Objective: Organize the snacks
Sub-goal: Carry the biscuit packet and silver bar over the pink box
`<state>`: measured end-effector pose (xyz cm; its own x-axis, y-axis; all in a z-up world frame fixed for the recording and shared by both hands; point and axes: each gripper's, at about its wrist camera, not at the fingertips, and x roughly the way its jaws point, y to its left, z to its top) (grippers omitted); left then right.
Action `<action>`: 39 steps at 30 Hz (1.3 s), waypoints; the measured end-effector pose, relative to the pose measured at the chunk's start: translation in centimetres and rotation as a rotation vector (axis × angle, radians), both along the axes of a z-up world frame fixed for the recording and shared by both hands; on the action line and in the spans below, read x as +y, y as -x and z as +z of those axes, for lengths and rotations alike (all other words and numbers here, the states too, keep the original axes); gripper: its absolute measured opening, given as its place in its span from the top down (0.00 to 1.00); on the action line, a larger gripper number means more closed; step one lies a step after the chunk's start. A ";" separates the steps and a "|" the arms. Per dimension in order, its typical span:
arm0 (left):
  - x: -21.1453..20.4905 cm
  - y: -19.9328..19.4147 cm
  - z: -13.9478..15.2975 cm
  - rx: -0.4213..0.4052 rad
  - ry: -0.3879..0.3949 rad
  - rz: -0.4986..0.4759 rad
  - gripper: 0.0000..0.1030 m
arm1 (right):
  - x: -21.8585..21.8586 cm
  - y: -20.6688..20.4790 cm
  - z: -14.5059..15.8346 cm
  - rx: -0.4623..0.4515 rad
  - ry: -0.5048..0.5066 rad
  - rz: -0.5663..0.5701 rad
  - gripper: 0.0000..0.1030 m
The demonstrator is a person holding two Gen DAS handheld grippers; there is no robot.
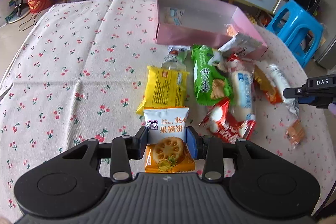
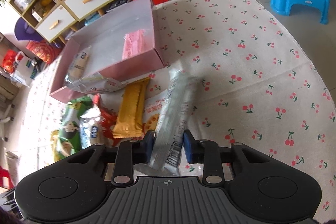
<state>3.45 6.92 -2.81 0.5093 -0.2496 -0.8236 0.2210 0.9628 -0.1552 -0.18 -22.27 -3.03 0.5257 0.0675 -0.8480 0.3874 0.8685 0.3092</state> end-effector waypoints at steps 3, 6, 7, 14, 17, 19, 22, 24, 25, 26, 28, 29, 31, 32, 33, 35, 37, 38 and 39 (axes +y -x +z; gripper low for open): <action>-0.3 -0.2 0.5 -0.015 0.010 0.001 0.65 | 0.0 -0.1 0.5 -0.014 -0.019 0.005 0.72; -0.5 -0.6 0.8 -0.020 0.021 0.008 0.65 | -0.3 -0.3 0.6 -0.012 -0.045 -0.015 0.72; -0.6 -0.7 0.9 -0.022 0.024 0.009 0.65 | -0.4 -0.3 0.6 -0.012 -0.058 -0.019 0.72; -1.0 -1.3 1.9 -0.044 0.052 0.015 0.65 | -0.8 0.1 2.0 -0.049 -0.098 -0.032 0.72; -1.3 -1.7 2.3 -0.051 0.067 0.022 0.65 | -0.9 0.3 2.8 -0.072 -0.114 -0.037 0.72; -1.5 -2.1 2.6 -0.055 0.082 0.025 0.65 | -1.0 0.3 3.5 -0.089 -0.127 -0.043 0.72; -2.0 -2.6 3.2 -0.065 0.105 0.034 0.65 | -1.3 0.0 4.4 -0.118 -0.159 -0.059 0.72; -2.4 -3.1 3.5 -0.071 0.120 0.039 0.65 | -1.3 -0.4 5.1 -0.140 -0.171 -0.060 0.72; -2.5 -3.2 3.6 -0.073 0.127 0.040 0.65 | -1.2 -0.6 5.5 -0.152 -0.172 -0.058 0.72; -2.8 -3.5 3.7 -0.074 0.136 0.041 0.65 | -1.1 -0.9 5.8 -0.161 -0.171 -0.056 0.72; -3.0 -3.9 3.7 -0.071 0.153 0.047 0.65 | -0.8 -1.5 6.2 -0.178 -0.173 -0.054 0.72; -3.0 -4.2 3.8 -0.068 0.161 0.052 0.65 | -0.7 -1.8 6.4 -0.184 -0.177 -0.053 0.72; -3.2 -5.0 4.1 -0.068 0.175 0.051 0.65 | -0.4 -2.6 6.5 -0.192 -0.185 -0.051 0.72; -3.3 -5.4 4.2 -0.073 0.178 0.048 0.65 | -0.3 -3.1 6.6 -0.192 -0.188 -0.052 0.72; -3.4 -5.8 4.4 -0.079 0.177 0.045 0.65 | -0.3 -3.5 6.6 -0.192 -0.191 -0.050 0.72; -3.6 -6.8 4.8 -0.094 0.171 0.038 0.65 | -0.3 -4.6 6.7 -0.198 -0.196 -0.045 0.72; -3.7 -8.0 5.0 -0.103 0.180 0.029 0.65 | -0.3 -5.8 6.8 -0.203 -0.196 -0.041 0.72; -3.8 -8.6 5.0 -0.108 0.185 0.023 0.65 | -0.3 -6.5 6.8 -0.210 -0.197 -0.035 0.72; -4.0 -9.3 4.9 -0.110 0.186 0.015 0.65 | -0.3 -7.0 6.8 -0.217 -0.200 -0.031 0.72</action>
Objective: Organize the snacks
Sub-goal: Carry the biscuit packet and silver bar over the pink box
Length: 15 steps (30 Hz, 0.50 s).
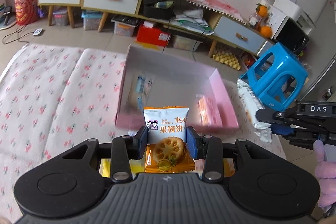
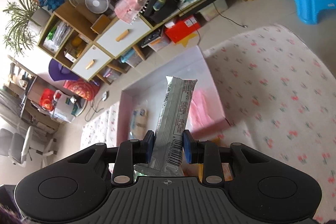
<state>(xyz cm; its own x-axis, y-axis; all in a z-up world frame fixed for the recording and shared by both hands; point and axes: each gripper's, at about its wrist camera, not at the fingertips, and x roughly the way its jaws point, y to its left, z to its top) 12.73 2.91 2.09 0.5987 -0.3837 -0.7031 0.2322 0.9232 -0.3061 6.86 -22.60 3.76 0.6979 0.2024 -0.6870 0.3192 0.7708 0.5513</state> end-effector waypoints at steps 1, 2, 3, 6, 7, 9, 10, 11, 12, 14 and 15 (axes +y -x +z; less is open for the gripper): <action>-0.3 -0.8 -0.2 -0.002 -0.004 -0.008 0.65 | 0.0 -0.8 -0.1 -0.008 -0.004 0.006 0.72; -0.5 -1.4 -0.4 -0.006 -0.007 -0.016 0.65 | -0.1 -1.6 -0.3 -0.015 -0.006 0.015 0.72; -0.8 -2.3 -0.8 -0.009 -0.010 -0.027 0.65 | -0.1 -2.6 -0.7 -0.020 -0.010 0.029 0.72; -1.5 -4.5 -1.8 -0.001 -0.005 -0.047 0.65 | -0.2 -4.9 -1.9 -0.026 -0.008 0.047 0.72; -1.7 -5.2 -2.2 -0.002 -0.004 -0.052 0.65 | -0.3 -5.6 -2.4 -0.028 -0.004 0.051 0.72; -2.2 -6.1 -2.8 -0.004 -0.005 -0.063 0.65 | -0.5 -6.4 -3.4 -0.027 -0.002 0.062 0.72; -2.3 -6.3 -2.9 -0.007 -0.003 -0.066 0.65 | -0.6 -6.9 -3.8 -0.022 0.000 0.068 0.72; -2.2 -6.3 -3.1 -0.012 0.003 -0.070 0.65 | -0.7 -7.2 -4.2 -0.019 0.004 0.077 0.72; -2.3 -6.4 -3.3 -0.019 0.011 -0.072 0.65 | -0.8 -7.6 -4.6 -0.018 0.007 0.084 0.72; -2.4 -6.4 -3.7 -0.034 0.017 -0.082 0.65 | -0.9 -8.2 -5.3 -0.018 0.002 0.097 0.72; -2.7 -6.5 -3.9 -0.035 0.007 -0.089 0.65 | -0.9 -8.5 -5.7 -0.020 -0.002 0.105 0.72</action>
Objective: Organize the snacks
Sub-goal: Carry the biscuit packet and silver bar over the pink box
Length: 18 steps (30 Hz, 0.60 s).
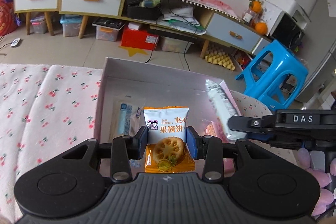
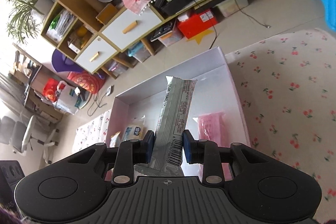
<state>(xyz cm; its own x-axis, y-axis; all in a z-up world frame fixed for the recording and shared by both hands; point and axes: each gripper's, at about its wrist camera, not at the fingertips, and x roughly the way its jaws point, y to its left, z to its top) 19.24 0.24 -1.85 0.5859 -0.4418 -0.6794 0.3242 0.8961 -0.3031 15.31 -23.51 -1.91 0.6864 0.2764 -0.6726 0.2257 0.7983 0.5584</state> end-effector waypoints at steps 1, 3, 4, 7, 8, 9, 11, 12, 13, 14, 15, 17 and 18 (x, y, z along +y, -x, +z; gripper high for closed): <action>-0.1 -0.5 -0.1 0.002 -0.013 -0.001 0.65 | 0.1 -0.3 -0.3 -0.002 -0.004 0.010 0.72; -0.5 -0.7 -0.6 0.002 -0.026 -0.011 0.65 | 0.3 -0.8 -0.9 -0.001 -0.002 0.028 0.72; -0.6 -0.8 -0.8 0.007 -0.029 -0.013 0.65 | 0.6 -1.0 -1.2 0.003 0.009 0.038 0.72; -0.9 -1.4 -1.4 0.020 -0.047 -0.010 0.65 | 1.4 -1.7 -1.8 0.021 0.064 0.059 0.72; -0.9 -1.4 -1.5 0.023 -0.058 -0.007 0.65 | 1.7 -1.8 -2.0 0.026 0.082 0.062 0.72; -1.0 -1.4 -1.6 0.023 -0.072 -0.004 0.65 | 1.9 -1.9 -2.1 0.030 0.101 0.065 0.72; -1.0 -1.6 -1.8 0.026 -0.098 0.007 0.65 | 2.1 -1.9 -2.4 0.037 0.139 0.068 0.72; -0.9 -1.6 -1.8 0.029 -0.098 0.010 0.65 | 2.2 -2.0 -2.4 0.041 0.159 0.068 0.72; -0.7 -1.6 -1.9 0.033 -0.096 0.015 0.65 | 2.3 -2.1 -2.5 0.043 0.174 0.067 0.72; -0.6 -1.5 -1.8 0.034 -0.097 0.018 0.65 | 2.3 -2.1 -2.5 0.045 0.188 0.066 0.72; -0.7 -1.6 -1.8 0.032 -0.102 0.019 0.65 | 2.3 -2.1 -2.5 0.048 0.202 0.061 0.72; -0.9 -1.6 -1.8 0.023 -0.121 0.019 0.65 | 2.2 -2.0 -2.6 0.050 0.220 0.055 0.72; -1.0 -1.5 -1.7 0.017 -0.136 0.020 0.65 | 2.2 -2.1 -2.6 0.050 0.223 0.052 0.72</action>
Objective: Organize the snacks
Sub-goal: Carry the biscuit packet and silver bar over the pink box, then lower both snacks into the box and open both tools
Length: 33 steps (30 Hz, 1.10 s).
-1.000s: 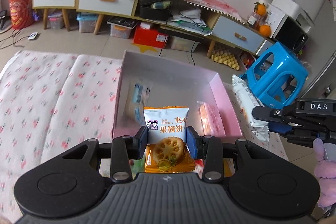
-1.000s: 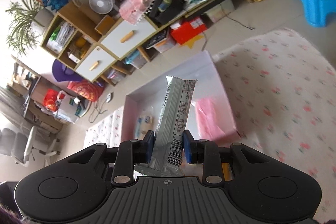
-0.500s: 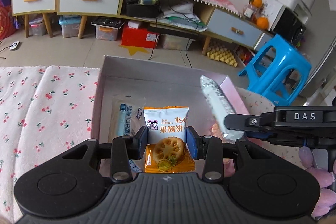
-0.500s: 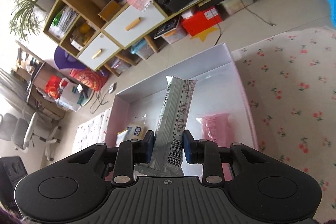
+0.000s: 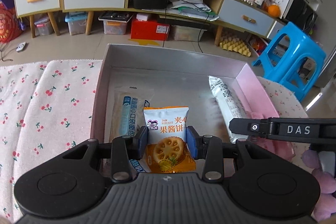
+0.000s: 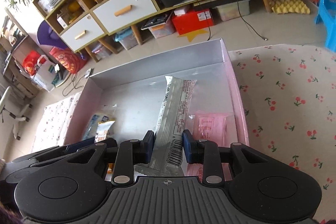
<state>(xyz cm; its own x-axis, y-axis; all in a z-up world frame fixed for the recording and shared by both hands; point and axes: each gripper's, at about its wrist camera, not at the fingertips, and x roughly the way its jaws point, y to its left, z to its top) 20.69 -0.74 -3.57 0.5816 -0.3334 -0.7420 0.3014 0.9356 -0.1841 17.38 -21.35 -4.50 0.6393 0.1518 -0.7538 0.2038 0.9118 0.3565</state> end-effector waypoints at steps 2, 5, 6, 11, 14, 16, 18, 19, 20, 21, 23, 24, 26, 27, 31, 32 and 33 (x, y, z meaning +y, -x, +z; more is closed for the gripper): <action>-0.3 0.0 -0.2 -0.010 -0.026 -0.001 0.65 | -0.1 0.0 0.0 -0.001 0.006 -0.005 0.72; -0.6 -0.1 -0.3 -0.021 -0.055 -0.008 0.65 | 0.0 -0.2 0.0 -0.002 0.008 -0.008 0.72; -0.6 -0.1 -0.3 -0.023 -0.060 -0.010 0.65 | 0.0 -0.2 0.0 -0.003 0.011 -0.008 0.72; -0.6 -0.1 -0.4 -0.031 -0.062 -0.011 0.63 | 0.0 -0.2 -0.1 -0.005 0.009 -0.007 0.71; -0.6 -0.1 -0.3 -0.031 -0.053 -0.016 0.62 | -0.1 -0.2 0.1 -0.015 -0.003 -0.013 0.69; -0.7 -0.1 -0.3 -0.029 -0.047 -0.017 0.57 | -0.3 -0.1 0.2 -0.021 -0.018 -0.011 0.66; -0.6 0.0 -0.2 -0.025 -0.029 -0.023 0.51 | -0.5 0.1 0.4 -0.030 -0.046 -0.008 0.60; -0.5 0.0 -0.1 -0.022 -0.020 -0.026 0.47 | -0.7 0.1 0.6 -0.034 -0.057 -0.008 0.54; -0.5 0.1 -0.1 -0.021 -0.016 -0.027 0.45 | -0.8 0.2 0.8 -0.040 -0.066 -0.011 0.52; -0.5 0.1 0.0 -0.020 -0.013 -0.027 0.44 | -0.9 0.3 1.0 -0.045 -0.069 -0.012 0.50; -0.4 0.3 0.2 -0.018 -0.004 -0.025 0.38 | -0.9 0.5 1.5 -0.049 -0.066 -0.010 0.49; -0.4 0.5 0.4 -0.017 0.001 -0.026 0.36 | -0.9 0.6 1.8 -0.048 -0.064 -0.011 0.46; -0.5 0.9 0.8 -0.020 0.002 -0.032 0.30 | -1.0 1.0 2.5 -0.051 -0.063 -0.018 0.38; -0.5 1.0 1.0 -0.022 -0.002 -0.034 0.28 | -1.0 1.3 2.9 -0.055 -0.063 -0.021 0.34; -0.6 1.9 2.4 -0.036 -0.025 -0.038 0.15 | -1.0 2.5 5.0 -0.068 -0.060 -0.025 0.23; -0.5 2.3 2.8 -0.041 -0.029 -0.040 0.12 | -0.9 2.9 5.5 -0.072 -0.055 -0.024 0.22; -0.4 2.7 3.3 -0.047 -0.030 -0.039 0.11 | -0.8 3.3 6.0 -0.075 -0.049 -0.025 0.19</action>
<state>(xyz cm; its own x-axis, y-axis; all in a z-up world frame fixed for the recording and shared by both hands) 17.97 -1.09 -0.29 0.6028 -0.3346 -0.7243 0.3455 0.9278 -0.1411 14.06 -22.18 1.46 0.6978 0.1707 -0.6957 0.1973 0.8879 0.4157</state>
